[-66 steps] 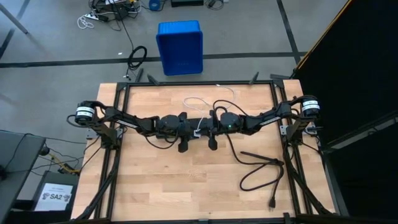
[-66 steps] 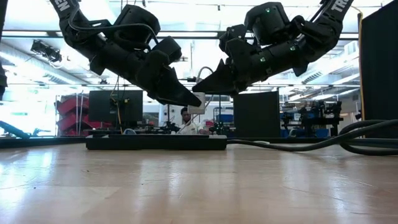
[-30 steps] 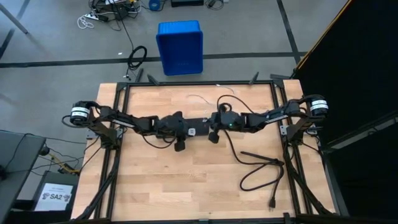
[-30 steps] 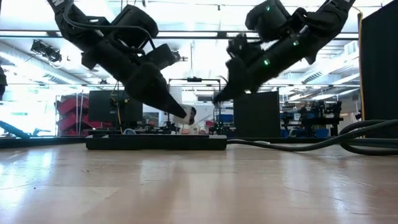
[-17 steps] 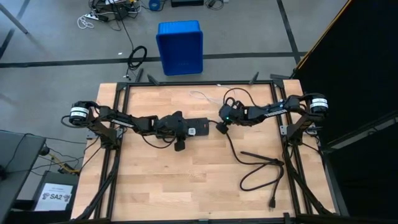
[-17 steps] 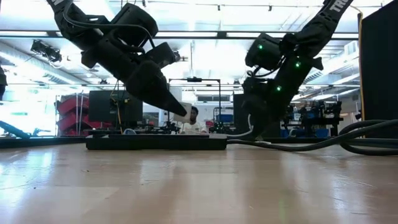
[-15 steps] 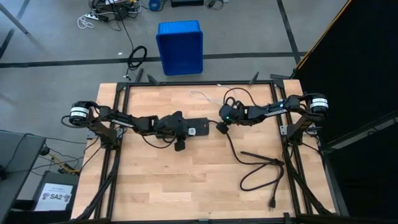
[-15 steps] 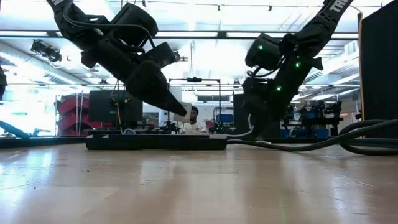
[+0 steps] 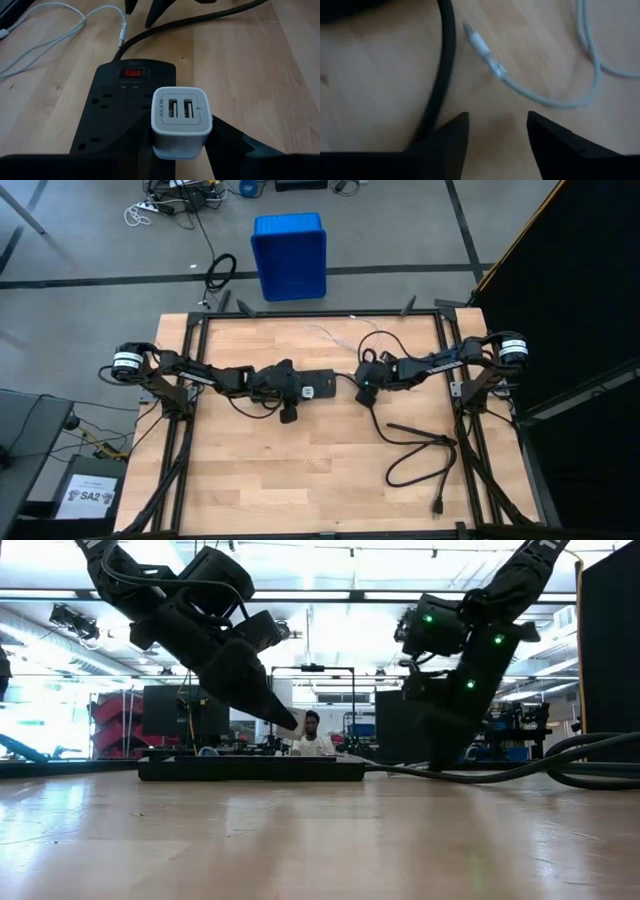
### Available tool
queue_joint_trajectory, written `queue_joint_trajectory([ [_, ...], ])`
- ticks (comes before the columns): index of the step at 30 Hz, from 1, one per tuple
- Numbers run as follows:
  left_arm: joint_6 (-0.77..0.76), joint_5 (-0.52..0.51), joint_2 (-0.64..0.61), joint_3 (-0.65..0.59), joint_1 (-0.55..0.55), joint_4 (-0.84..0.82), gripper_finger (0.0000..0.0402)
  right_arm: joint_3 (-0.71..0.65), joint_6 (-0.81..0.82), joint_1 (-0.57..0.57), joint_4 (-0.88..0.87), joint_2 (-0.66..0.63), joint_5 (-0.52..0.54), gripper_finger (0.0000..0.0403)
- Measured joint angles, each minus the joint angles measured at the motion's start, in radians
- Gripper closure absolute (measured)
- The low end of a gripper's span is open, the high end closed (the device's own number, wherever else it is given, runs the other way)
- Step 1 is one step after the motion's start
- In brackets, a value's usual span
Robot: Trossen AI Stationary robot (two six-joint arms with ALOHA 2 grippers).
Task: Insert USB
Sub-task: Remove the white charger cable from the white charger adapter
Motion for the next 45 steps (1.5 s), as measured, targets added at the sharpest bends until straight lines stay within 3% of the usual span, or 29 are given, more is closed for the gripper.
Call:
queue_joint_trajectory([
  [6, 0.005, 0.002, 0.000, 0.000, -0.008, -0.009, 0.0272, -0.003, 0.159, 0.025, -0.281, -0.092, -0.009, 0.0193],
  [10, 0.040, 0.007, 0.000, 0.000, -0.017, 0.044, 0.0272, -0.003, 0.184, 0.068, -0.257, -0.181, -0.008, 0.0188],
  [13, 0.099, 0.059, 0.000, -0.002, -0.029, 0.152, 0.0272, -0.004, 0.109, 0.111, -0.079, -0.235, -0.008, 0.0190],
  [17, 0.156, 0.258, 0.000, -0.079, -0.043, 0.534, 0.0272, -0.051, -0.072, 0.167, 0.369, -0.261, -0.060, 0.0195],
  [21, 0.154, 0.314, -0.001, -0.200, -0.043, 0.928, 0.0272, -0.118, -0.131, 0.163, 0.813, -0.217, -0.295, 0.0197],
  [25, 0.171, 0.315, 0.000, -0.279, -0.043, 1.132, 0.0272, -0.149, -0.072, 0.118, 1.092, -0.108, -0.498, 0.0194],
  [31, 0.232, 0.314, 0.002, -0.283, -0.045, 1.135, 0.0272, -0.138, 0.128, 0.048, 1.558, 0.158, -0.736, 0.0185],
  [35, 0.232, 0.314, 0.002, -0.274, -0.046, 1.121, 0.0272, -0.082, 0.250, 0.030, 1.836, 0.315, -0.834, 0.0179],
  [45, 0.230, 0.336, 0.006, -0.272, -0.046, 1.083, 0.0273, 0.165, 0.314, 0.051, 1.848, 0.454, -0.963, 0.0167],
])
